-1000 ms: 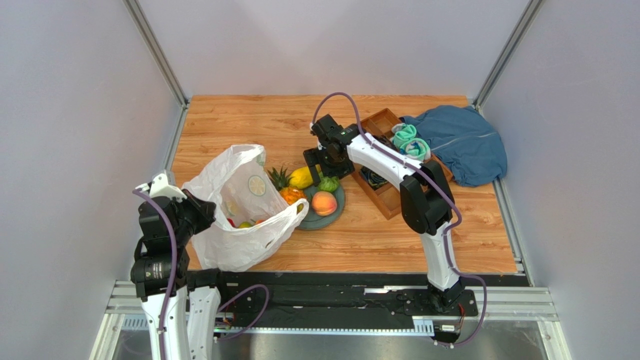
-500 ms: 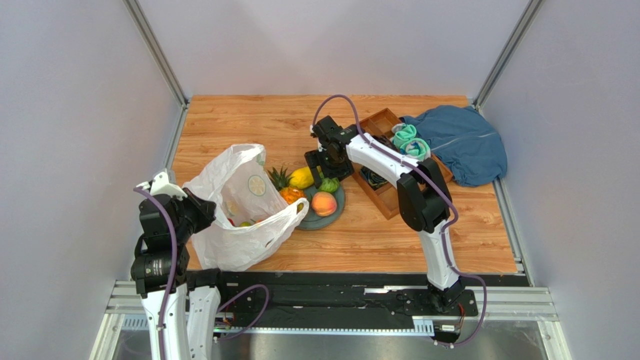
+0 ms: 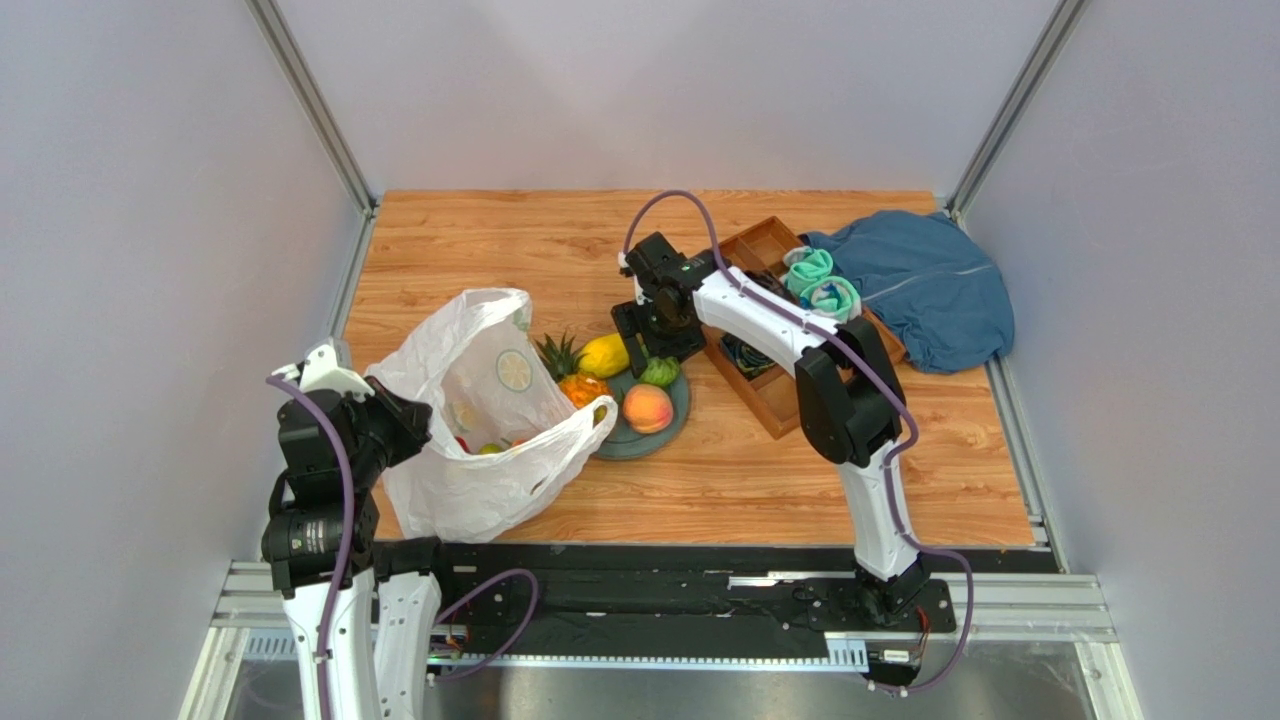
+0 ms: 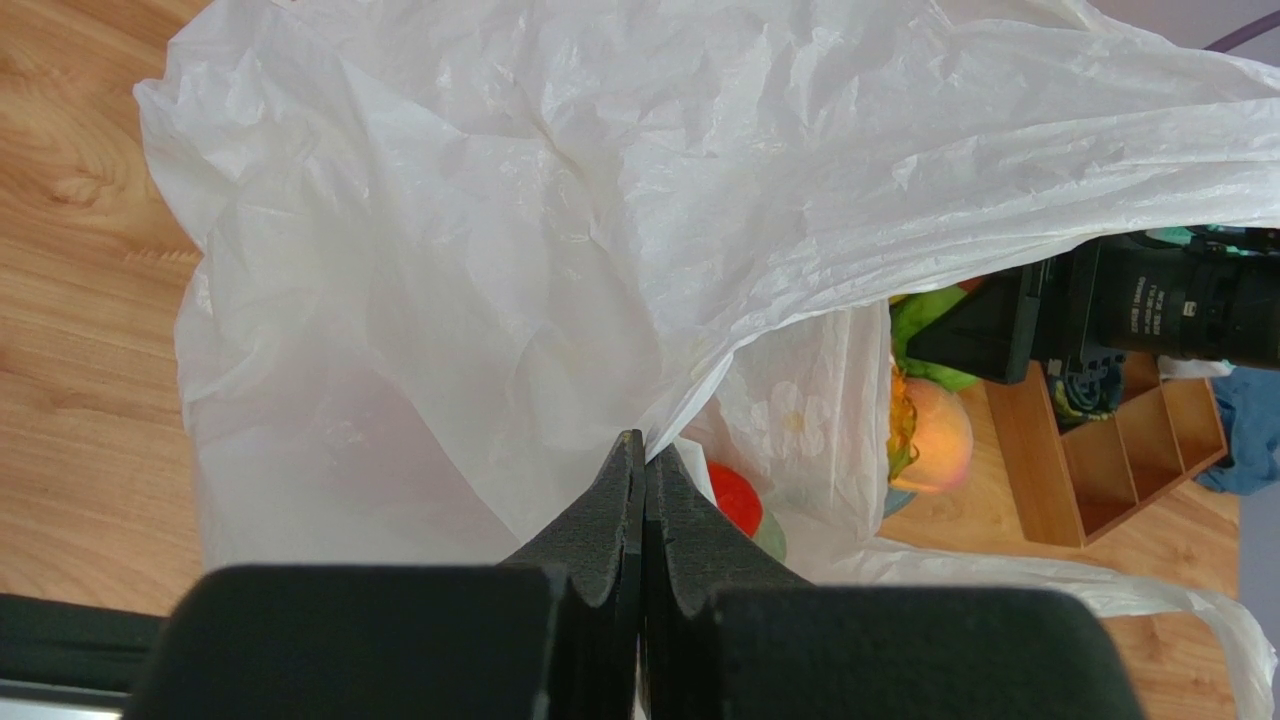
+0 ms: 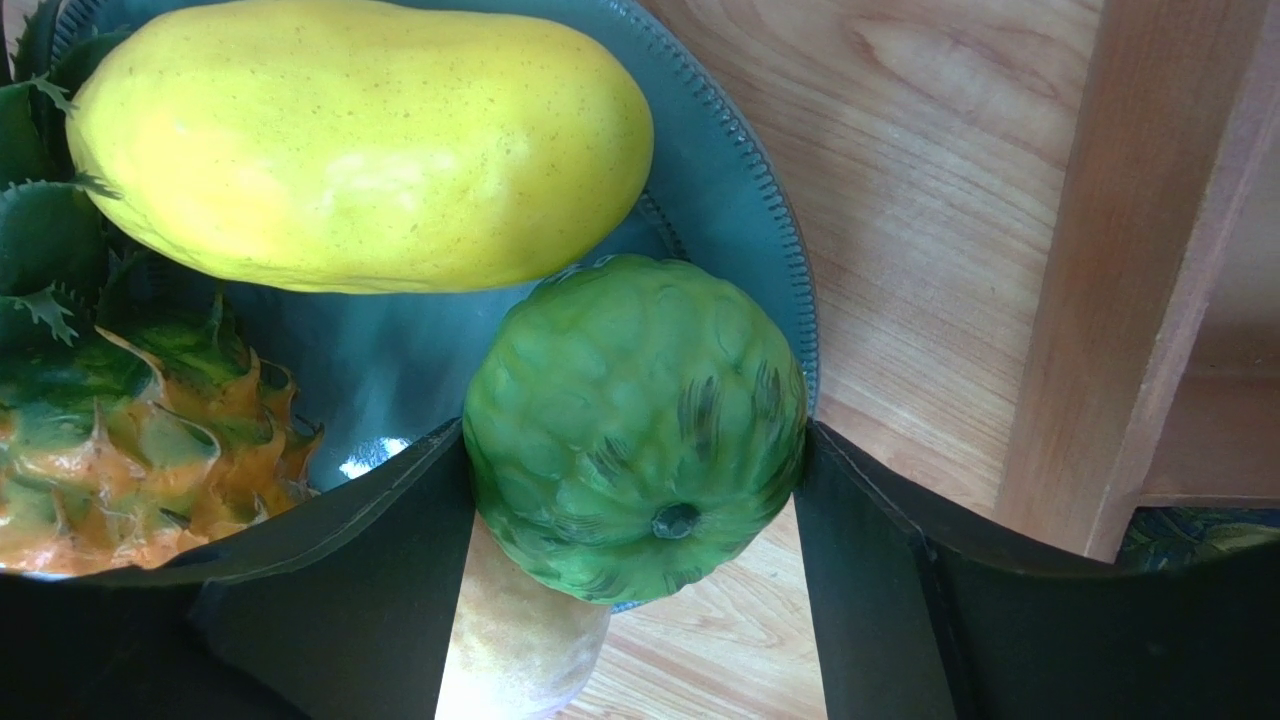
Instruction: Place the fruits into the plastic bag
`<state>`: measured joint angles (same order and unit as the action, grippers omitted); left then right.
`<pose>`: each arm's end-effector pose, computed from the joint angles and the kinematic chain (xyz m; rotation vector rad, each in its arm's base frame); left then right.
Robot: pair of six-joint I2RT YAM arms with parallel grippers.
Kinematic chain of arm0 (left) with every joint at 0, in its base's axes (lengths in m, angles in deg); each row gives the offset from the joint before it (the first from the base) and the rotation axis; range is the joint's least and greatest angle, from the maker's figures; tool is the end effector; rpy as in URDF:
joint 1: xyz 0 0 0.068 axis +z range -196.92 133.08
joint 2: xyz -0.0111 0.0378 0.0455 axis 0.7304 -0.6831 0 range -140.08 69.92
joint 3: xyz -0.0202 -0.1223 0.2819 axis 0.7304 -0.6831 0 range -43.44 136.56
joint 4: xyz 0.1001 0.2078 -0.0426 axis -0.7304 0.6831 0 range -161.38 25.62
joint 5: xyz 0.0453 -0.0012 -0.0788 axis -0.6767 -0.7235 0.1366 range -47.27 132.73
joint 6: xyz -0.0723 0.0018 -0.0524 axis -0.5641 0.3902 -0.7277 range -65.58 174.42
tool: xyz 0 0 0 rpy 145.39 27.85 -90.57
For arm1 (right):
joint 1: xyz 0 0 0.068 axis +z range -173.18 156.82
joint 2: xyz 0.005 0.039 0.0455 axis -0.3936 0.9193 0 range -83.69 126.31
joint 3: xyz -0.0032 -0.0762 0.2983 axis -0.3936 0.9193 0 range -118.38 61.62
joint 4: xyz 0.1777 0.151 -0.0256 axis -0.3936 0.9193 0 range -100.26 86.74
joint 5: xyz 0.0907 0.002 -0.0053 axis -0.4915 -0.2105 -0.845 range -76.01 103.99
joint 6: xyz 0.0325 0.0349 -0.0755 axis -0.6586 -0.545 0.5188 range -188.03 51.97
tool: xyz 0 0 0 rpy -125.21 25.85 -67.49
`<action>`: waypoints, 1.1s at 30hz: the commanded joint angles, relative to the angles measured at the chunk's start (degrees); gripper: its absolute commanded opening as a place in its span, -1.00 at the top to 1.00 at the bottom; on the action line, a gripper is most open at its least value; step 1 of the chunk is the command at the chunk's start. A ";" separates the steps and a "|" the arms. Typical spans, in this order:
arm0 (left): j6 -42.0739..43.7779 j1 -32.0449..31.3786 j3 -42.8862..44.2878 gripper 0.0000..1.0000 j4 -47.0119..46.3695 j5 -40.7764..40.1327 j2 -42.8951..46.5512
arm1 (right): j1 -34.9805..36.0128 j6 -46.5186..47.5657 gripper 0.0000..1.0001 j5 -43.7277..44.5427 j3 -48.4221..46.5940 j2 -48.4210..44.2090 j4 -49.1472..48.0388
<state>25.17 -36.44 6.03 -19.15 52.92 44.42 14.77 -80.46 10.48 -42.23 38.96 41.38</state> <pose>0.0579 -0.0035 0.3133 -0.6010 1.9891 -0.3849 0.3574 0.2851 0.2088 -0.6430 2.7708 0.2878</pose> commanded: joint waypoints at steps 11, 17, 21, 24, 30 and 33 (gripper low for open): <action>0.16 -0.02 0.63 1.00 -1.42 0.61 1.59 | -0.25 1.44 0.00 5.62 -0.38 -12.25 0.31; -0.10 -0.11 0.19 1.00 -1.51 0.97 1.85 | -0.25 -3.29 0.01 -3.14 -0.31 -17.00 -3.20; -0.54 -0.11 -0.08 1.00 -1.51 1.23 2.20 | 0.01 -6.82 0.02 -12.03 4.53 -22.26 -10.49; -0.89 -0.11 -0.34 1.00 -1.60 1.14 2.56 | 1.59 -7.96 0.03 -16.00 6.03 -23.94 -14.10; -1.42 -0.11 -1.13 1.00 -2.04 1.76 2.82 | 6.59 -6.65 0.04 -17.85 6.73 -23.78 -14.99; -1.59 -0.11 -1.31 1.00 -2.04 1.93 2.91 | 9.84 -5.95 0.05 -18.73 5.68 -22.90 -14.99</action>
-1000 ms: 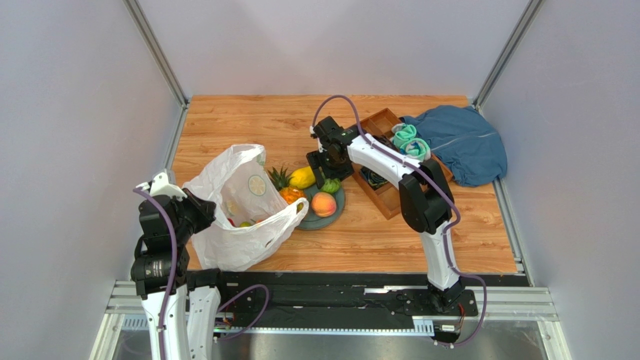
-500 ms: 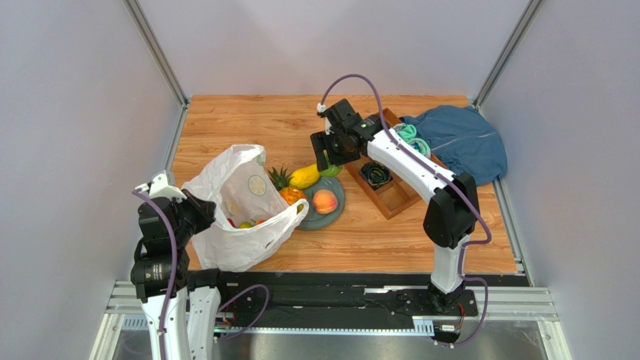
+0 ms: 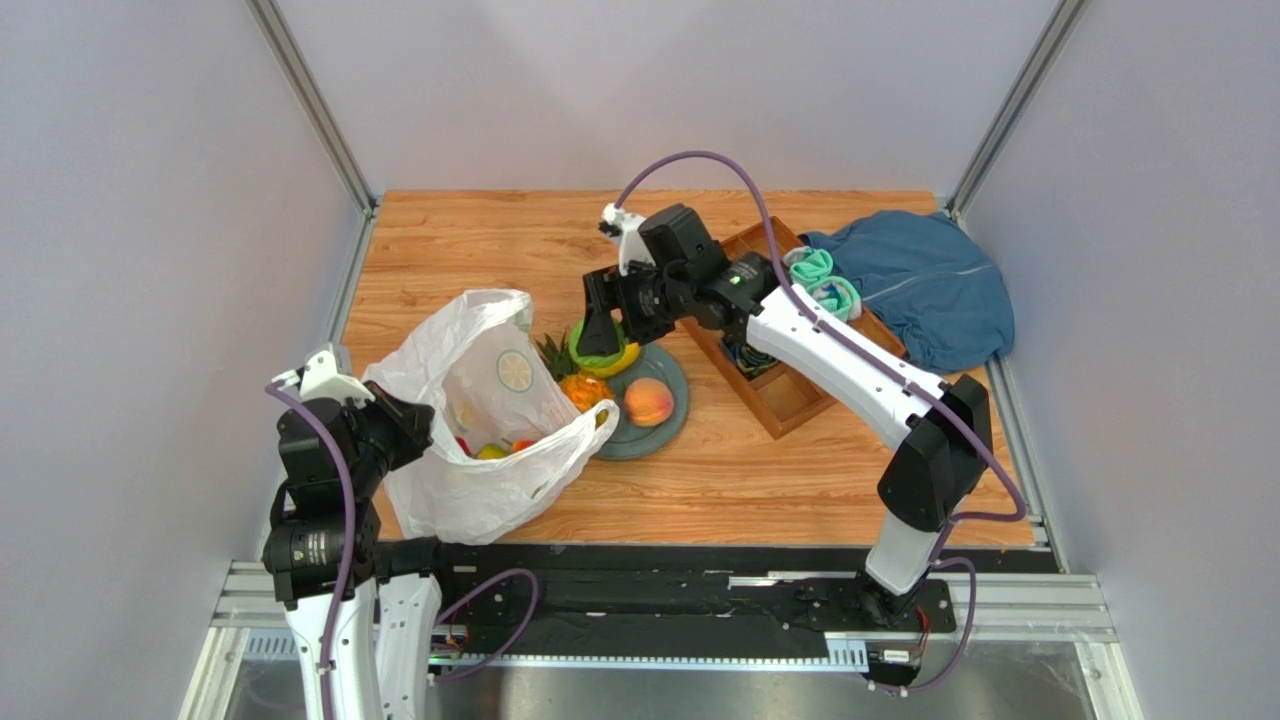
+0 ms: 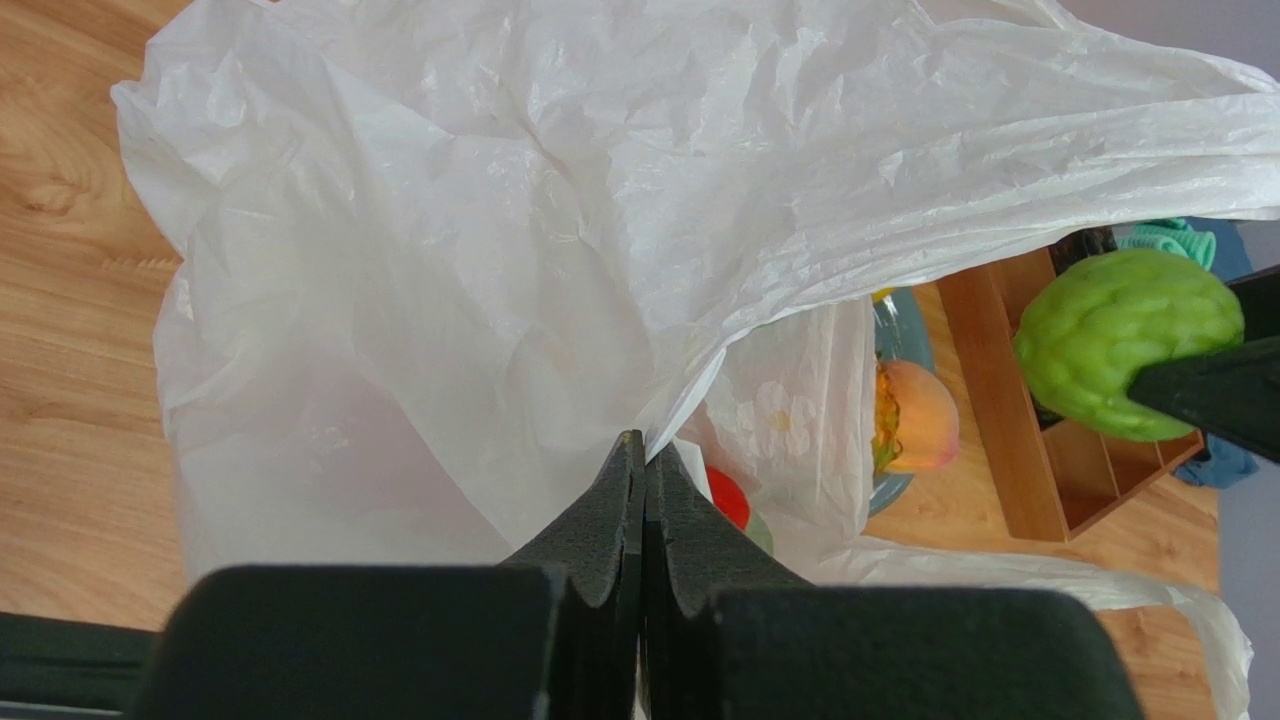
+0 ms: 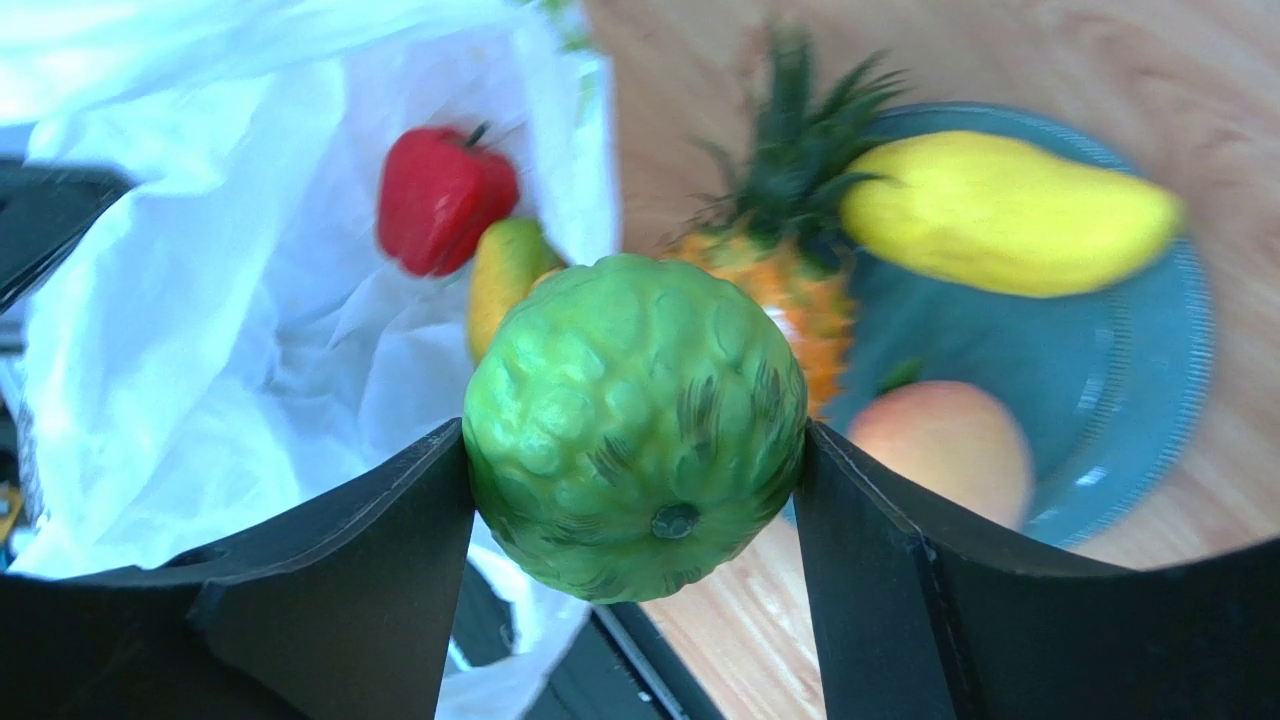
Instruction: Place the fruits into the plastic bag
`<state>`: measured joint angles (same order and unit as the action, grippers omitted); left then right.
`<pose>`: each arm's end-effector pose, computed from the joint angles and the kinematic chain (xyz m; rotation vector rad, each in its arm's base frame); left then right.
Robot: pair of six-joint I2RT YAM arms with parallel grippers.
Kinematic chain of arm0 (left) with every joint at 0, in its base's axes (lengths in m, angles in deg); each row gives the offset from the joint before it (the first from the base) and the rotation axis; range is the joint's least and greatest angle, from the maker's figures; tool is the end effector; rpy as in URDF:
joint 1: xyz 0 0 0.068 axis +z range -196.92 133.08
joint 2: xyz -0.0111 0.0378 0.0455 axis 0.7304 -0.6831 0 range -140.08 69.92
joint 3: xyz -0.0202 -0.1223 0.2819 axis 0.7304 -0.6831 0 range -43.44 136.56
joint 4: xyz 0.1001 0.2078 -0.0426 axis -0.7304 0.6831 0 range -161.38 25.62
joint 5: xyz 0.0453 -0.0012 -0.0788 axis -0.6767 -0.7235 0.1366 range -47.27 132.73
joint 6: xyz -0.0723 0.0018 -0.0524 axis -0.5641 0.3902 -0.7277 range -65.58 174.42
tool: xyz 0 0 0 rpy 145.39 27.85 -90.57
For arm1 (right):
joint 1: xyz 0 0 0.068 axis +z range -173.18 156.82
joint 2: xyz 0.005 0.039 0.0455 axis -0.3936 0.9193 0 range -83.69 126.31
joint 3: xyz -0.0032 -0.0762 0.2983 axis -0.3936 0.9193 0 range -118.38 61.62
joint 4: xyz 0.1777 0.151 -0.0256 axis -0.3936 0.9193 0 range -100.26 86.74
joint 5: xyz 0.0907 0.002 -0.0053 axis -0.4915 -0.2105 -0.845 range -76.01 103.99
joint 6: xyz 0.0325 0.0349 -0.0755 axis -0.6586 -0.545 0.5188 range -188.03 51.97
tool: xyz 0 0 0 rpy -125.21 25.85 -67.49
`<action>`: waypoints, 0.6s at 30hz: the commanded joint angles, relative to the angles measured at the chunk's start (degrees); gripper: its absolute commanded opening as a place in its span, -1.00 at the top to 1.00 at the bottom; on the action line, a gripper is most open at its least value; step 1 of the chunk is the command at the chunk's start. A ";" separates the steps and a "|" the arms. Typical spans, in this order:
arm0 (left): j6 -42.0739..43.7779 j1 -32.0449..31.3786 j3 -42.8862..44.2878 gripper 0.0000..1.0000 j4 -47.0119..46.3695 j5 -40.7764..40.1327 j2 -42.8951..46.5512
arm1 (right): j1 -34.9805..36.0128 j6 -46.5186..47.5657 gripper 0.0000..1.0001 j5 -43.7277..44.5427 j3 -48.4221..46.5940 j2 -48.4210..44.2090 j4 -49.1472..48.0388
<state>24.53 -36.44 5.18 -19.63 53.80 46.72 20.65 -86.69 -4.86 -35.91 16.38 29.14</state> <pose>0.0518 -0.0059 0.3113 -0.5891 1.9587 -0.4088 0.2722 0.2971 0.3596 -0.7060 2.3353 0.9082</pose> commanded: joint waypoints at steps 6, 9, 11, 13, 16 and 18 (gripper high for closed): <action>-1.05 -0.11 -0.72 1.00 -1.12 1.06 1.40 | 9.95 2.75 0.05 -4.26 -5.46 3.46 -1.43; -1.40 -0.02 -0.98 1.00 -0.86 1.06 2.19 | 11.97 2.31 0.05 -4.70 -6.78 5.82 -0.82; -1.49 -0.11 -1.25 1.00 -0.77 0.97 2.55 | 13.11 1.52 0.05 -5.14 -8.72 7.24 -0.55; -1.84 -0.02 -1.34 1.00 -0.59 1.15 2.90 | 13.64 0.55 0.04 -6.02 -10.99 9.43 -0.46; -2.10 -0.11 -1.42 1.00 -0.59 1.32 3.07 | 14.26 -1.91 0.02 -8.30 -12.85 11.98 -0.99; -2.10 -0.11 -1.42 1.00 -0.68 1.67 3.07 | 14.96 -2.35 -0.02 -8.92 -13.73 12.86 -1.25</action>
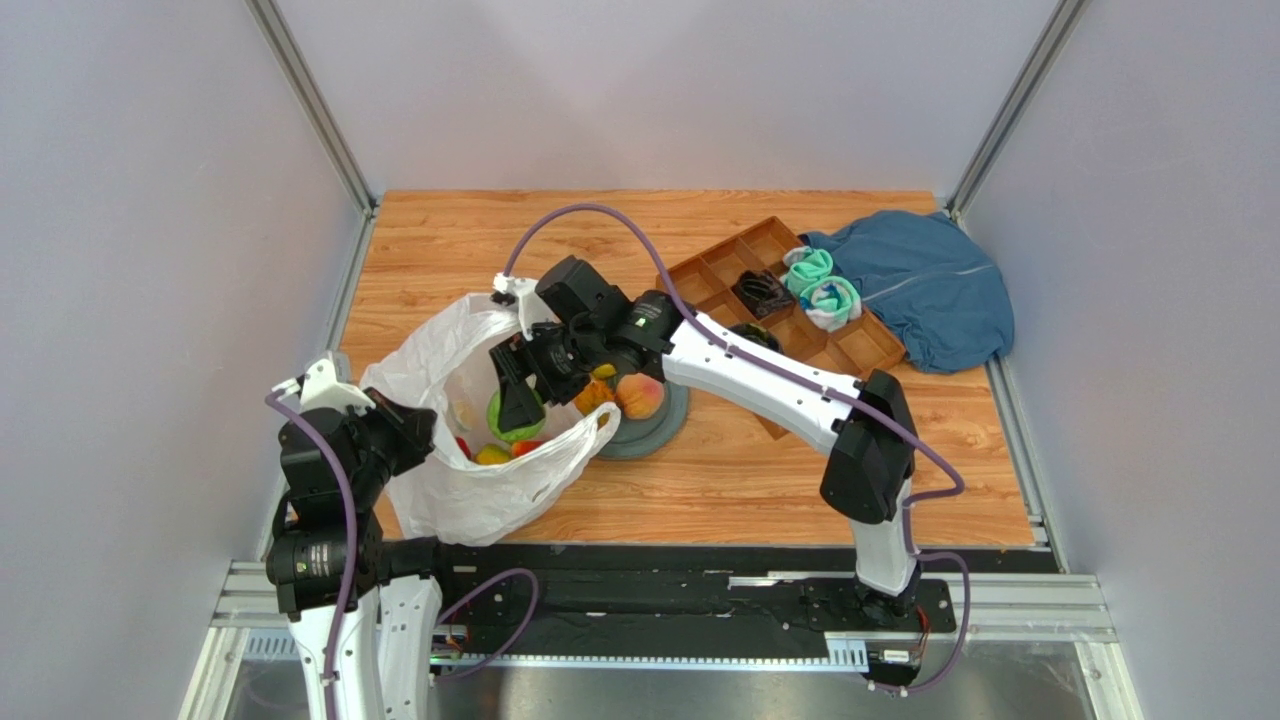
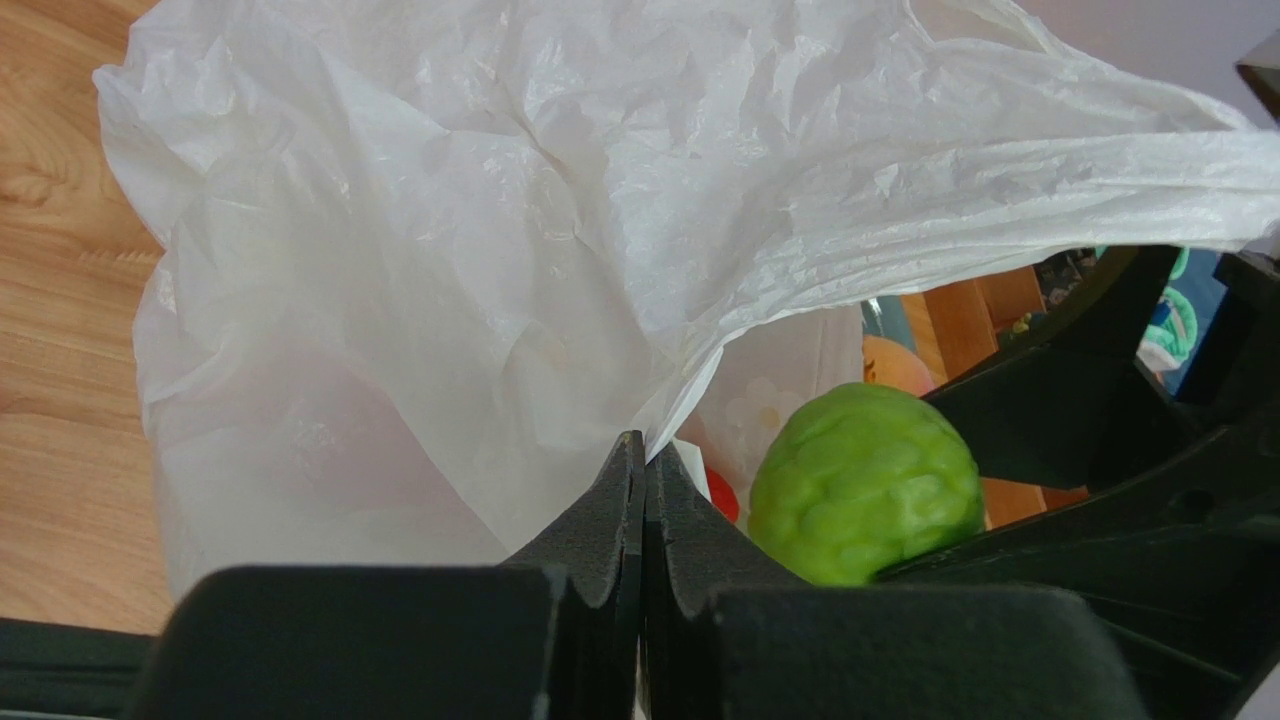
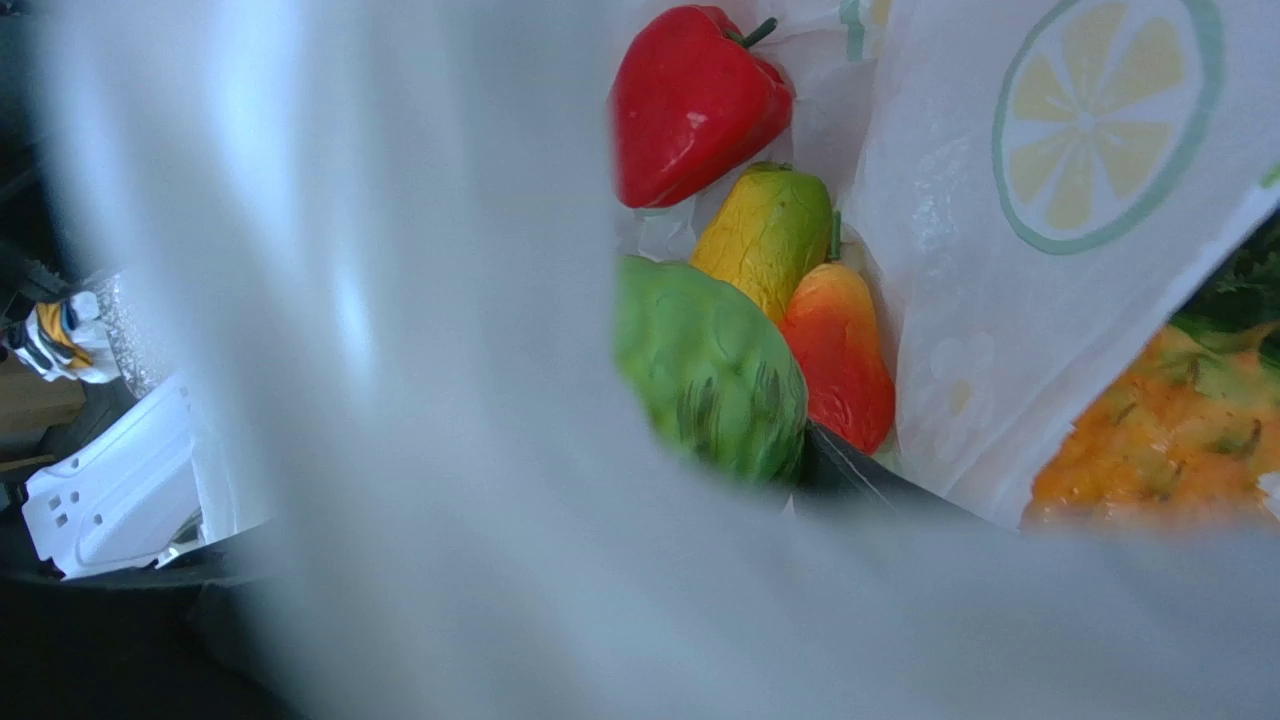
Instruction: Place the fruits into the plastic bag
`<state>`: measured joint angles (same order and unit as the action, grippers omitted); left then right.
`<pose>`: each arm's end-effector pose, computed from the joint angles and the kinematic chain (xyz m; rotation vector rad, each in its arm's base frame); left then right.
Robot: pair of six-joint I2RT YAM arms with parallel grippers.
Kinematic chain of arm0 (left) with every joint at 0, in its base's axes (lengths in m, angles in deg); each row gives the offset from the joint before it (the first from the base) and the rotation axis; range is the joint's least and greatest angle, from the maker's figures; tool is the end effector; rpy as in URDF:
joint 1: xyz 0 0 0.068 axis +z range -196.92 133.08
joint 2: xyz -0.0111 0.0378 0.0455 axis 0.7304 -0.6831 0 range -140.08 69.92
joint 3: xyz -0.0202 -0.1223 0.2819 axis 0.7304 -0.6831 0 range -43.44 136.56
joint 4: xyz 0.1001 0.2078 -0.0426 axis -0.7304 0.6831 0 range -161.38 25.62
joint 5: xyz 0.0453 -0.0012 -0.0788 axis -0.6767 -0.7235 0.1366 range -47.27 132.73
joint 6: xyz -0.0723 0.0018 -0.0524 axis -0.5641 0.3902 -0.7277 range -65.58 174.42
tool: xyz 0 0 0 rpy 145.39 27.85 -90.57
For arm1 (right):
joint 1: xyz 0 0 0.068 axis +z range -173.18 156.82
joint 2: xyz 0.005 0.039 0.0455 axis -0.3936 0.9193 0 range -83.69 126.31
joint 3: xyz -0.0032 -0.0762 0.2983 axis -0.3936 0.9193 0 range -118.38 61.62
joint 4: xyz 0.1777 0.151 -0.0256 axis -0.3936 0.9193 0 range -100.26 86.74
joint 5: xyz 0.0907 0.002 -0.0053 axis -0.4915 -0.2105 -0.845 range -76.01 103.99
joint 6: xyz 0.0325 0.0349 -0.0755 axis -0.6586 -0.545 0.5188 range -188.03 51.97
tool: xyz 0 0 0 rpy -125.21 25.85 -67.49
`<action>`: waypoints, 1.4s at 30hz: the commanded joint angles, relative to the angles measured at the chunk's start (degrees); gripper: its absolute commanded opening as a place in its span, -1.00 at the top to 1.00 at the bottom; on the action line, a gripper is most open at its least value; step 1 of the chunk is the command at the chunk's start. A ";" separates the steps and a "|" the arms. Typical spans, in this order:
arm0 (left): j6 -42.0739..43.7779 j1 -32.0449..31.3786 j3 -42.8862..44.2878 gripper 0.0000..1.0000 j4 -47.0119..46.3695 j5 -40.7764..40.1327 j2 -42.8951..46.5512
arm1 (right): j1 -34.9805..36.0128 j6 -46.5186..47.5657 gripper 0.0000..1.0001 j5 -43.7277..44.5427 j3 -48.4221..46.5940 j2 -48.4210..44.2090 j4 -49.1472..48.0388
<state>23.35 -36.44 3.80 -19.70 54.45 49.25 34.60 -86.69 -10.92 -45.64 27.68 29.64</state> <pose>0.0453 -0.0080 0.3053 -0.5937 1.9370 -0.4339 0.2138 0.4023 0.3358 -1.0766 2.3175 1.1098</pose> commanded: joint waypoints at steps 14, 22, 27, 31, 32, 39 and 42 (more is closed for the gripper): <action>-1.27 -0.11 -0.22 1.00 -0.62 1.19 0.98 | 3.04 0.55 -0.77 -2.69 -4.53 3.68 -0.53; -1.45 -0.02 -0.31 1.00 -0.62 1.19 1.24 | 2.95 0.99 -0.85 -2.25 -4.18 3.33 -0.26; -1.36 -0.11 -0.31 1.00 -0.18 0.93 1.59 | 2.95 1.08 -0.81 -2.43 -4.18 3.15 -0.35; -1.27 -0.11 -0.31 1.00 0.09 0.58 1.86 | 2.95 1.69 -0.78 -1.20 -3.57 1.23 -1.14; -1.27 -0.11 -0.31 1.00 0.09 0.49 1.94 | 2.95 2.13 -0.78 -0.68 -3.31 0.52 -1.49; -1.01 -0.20 -0.84 1.00 0.26 0.58 2.12 | 3.04 6.08 -0.76 6.35 3.27 -8.09 -5.18; -0.92 -0.11 -0.75 1.00 0.35 0.31 2.12 | 2.60 7.40 -0.75 11.01 5.04 -11.43 -5.89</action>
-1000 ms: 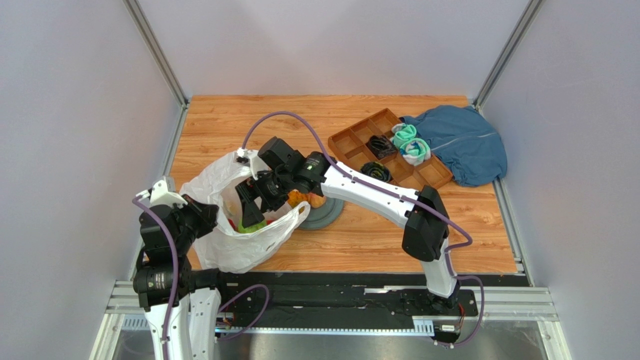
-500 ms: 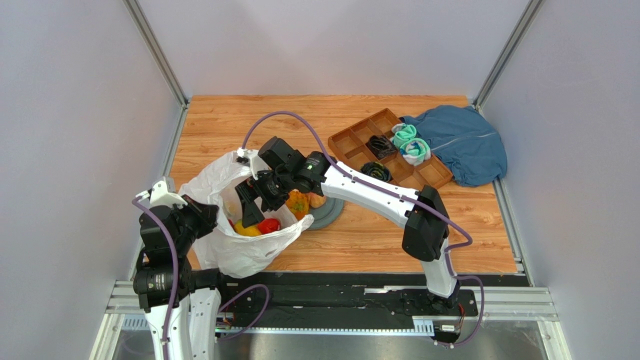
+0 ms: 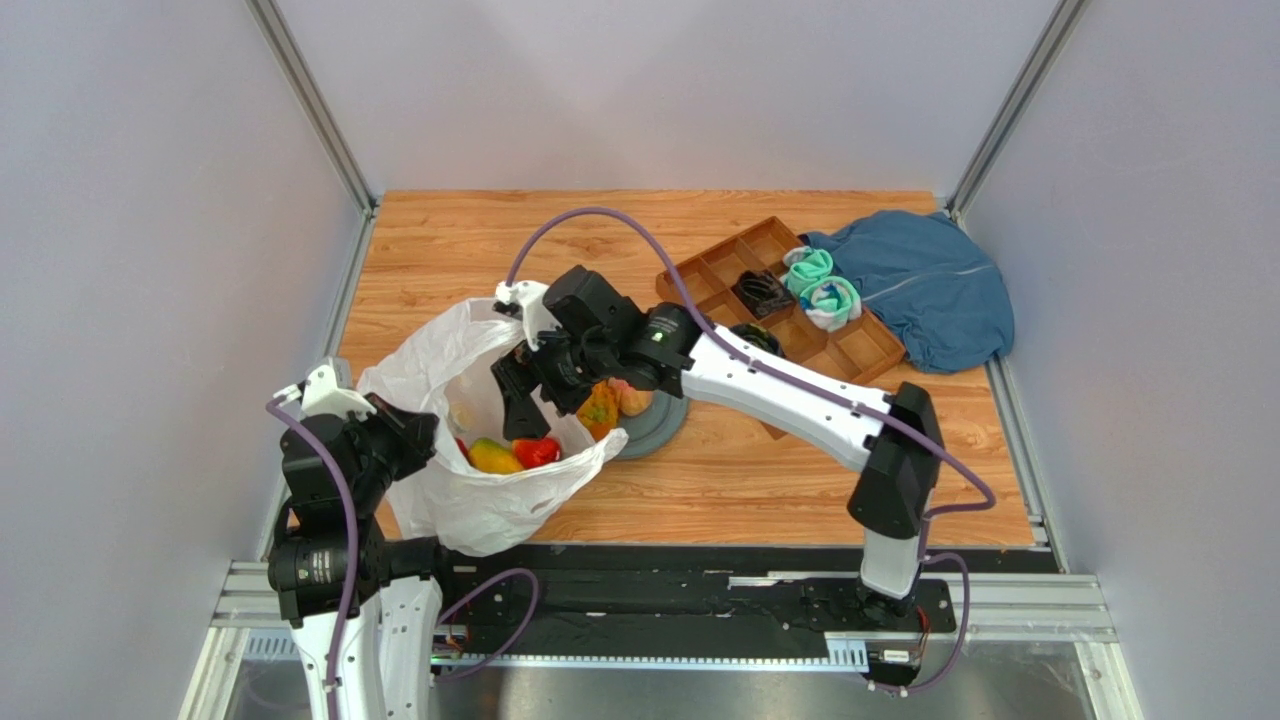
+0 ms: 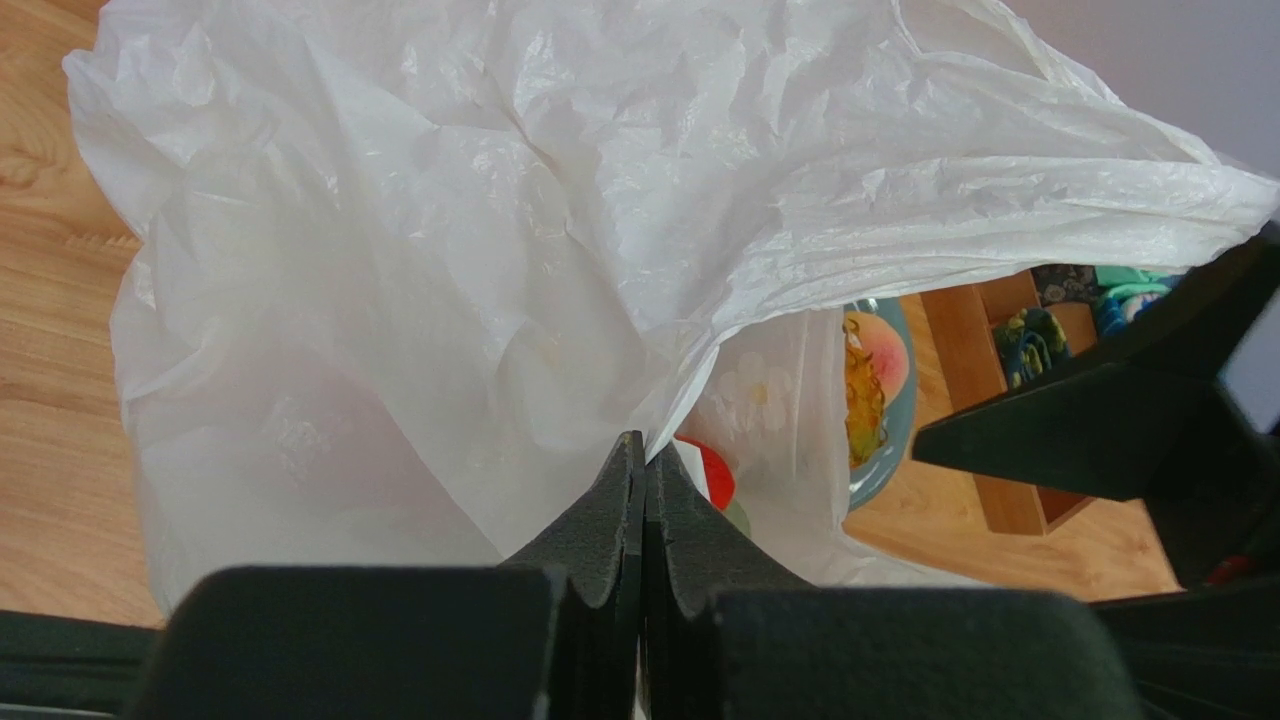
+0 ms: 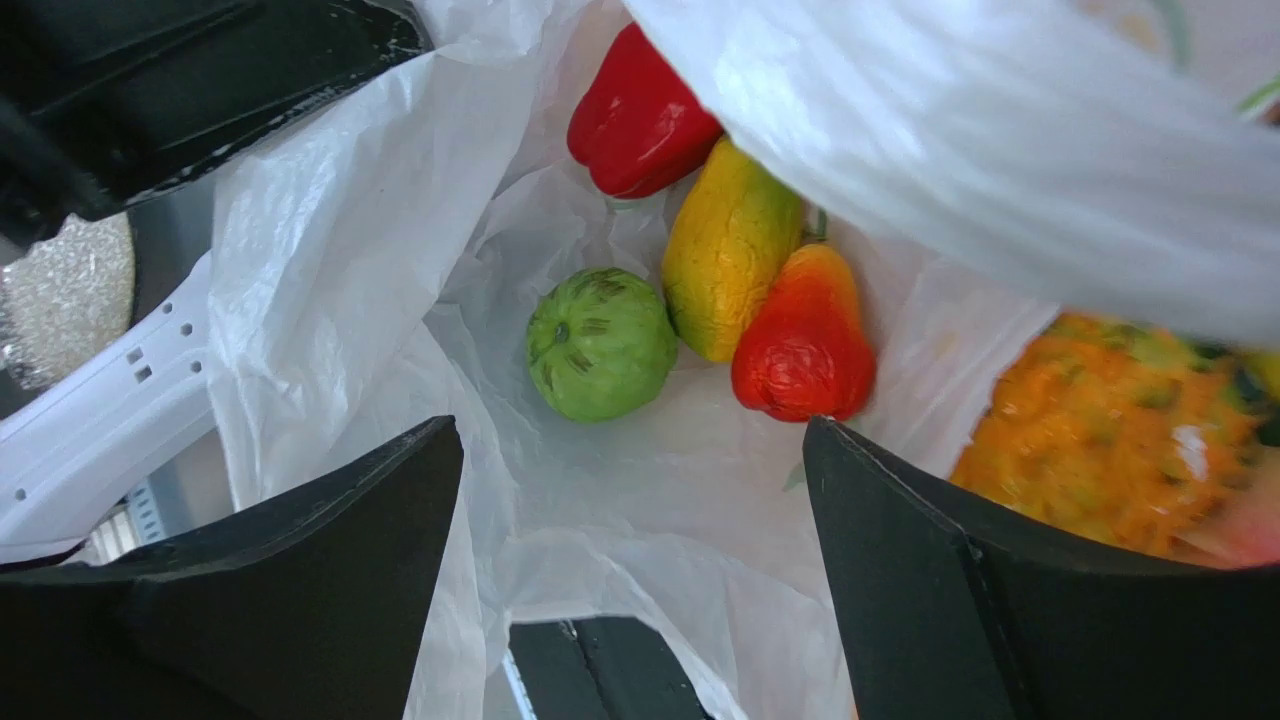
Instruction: Place the fruits into the plastic bag
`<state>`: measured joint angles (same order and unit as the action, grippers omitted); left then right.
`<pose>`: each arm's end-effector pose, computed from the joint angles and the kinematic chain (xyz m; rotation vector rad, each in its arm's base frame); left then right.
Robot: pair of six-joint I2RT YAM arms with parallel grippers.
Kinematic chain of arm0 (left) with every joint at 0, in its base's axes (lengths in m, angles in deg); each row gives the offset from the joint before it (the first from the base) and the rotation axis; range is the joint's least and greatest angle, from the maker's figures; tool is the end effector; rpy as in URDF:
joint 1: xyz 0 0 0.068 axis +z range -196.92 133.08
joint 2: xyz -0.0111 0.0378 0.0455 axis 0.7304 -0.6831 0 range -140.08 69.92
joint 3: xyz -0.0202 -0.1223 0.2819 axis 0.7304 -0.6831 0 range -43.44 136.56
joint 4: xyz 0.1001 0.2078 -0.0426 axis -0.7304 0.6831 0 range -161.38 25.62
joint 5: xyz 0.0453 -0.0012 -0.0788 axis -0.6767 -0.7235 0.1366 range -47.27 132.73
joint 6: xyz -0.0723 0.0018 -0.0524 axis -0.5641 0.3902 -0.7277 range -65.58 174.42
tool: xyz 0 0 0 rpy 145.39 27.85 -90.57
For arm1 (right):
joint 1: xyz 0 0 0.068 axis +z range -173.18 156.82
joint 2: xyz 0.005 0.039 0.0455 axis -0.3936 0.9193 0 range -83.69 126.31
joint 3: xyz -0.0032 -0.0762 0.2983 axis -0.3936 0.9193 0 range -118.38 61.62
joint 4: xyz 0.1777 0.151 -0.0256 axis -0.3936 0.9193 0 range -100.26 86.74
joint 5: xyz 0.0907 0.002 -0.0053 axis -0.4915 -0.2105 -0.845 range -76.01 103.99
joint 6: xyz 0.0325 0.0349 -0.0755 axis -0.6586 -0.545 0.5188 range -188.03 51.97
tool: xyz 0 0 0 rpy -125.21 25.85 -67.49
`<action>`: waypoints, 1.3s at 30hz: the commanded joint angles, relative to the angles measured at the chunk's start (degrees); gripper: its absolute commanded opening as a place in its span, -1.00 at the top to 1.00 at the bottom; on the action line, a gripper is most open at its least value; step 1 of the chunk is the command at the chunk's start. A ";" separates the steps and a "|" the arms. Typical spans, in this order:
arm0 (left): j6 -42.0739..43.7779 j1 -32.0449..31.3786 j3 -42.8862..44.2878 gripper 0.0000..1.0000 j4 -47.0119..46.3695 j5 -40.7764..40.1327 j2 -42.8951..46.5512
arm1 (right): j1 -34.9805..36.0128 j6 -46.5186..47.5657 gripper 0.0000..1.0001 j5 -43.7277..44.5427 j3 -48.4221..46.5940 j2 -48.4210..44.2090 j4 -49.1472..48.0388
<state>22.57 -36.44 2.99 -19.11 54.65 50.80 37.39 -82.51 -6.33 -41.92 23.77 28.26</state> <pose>0.0409 -0.0091 0.3002 -0.6039 1.9324 -0.4461 0.1917 0.3964 0.3446 -1.1584 2.2194 1.0248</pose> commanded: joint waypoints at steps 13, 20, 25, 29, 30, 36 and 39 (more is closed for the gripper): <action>1.09 -0.11 0.94 1.00 1.95 -0.23 0.92 | -15.03 -6.69 -0.71 12.33 11.86 -12.89 -0.73; 1.45 -0.11 1.03 1.00 2.13 -0.32 1.27 | -19.27 -8.37 -0.64 10.56 18.91 -10.79 -0.82; 1.53 -0.02 0.94 1.00 1.96 -0.41 1.10 | -19.88 -7.93 -0.62 9.68 18.65 -6.74 -0.73; 1.62 -0.11 0.94 1.00 1.87 -0.32 1.10 | -20.50 -8.55 -0.57 8.37 17.42 -3.32 -0.20; 1.62 -0.11 0.94 1.00 1.78 -0.41 1.10 | -20.50 -8.81 -0.57 7.84 17.24 -2.44 -0.20; 1.97 -0.11 0.68 1.00 1.08 0.82 -0.04 | -20.50 -9.86 -0.57 5.12 16.89 -0.32 -1.43; 2.06 -0.11 0.59 1.00 0.82 1.44 -0.31 | -20.50 -10.65 -0.58 3.89 16.89 0.64 -2.22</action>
<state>23.46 -36.44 2.99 -16.96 54.76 51.31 17.11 -91.36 0.52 -22.75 23.64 28.64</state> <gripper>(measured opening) 0.007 0.786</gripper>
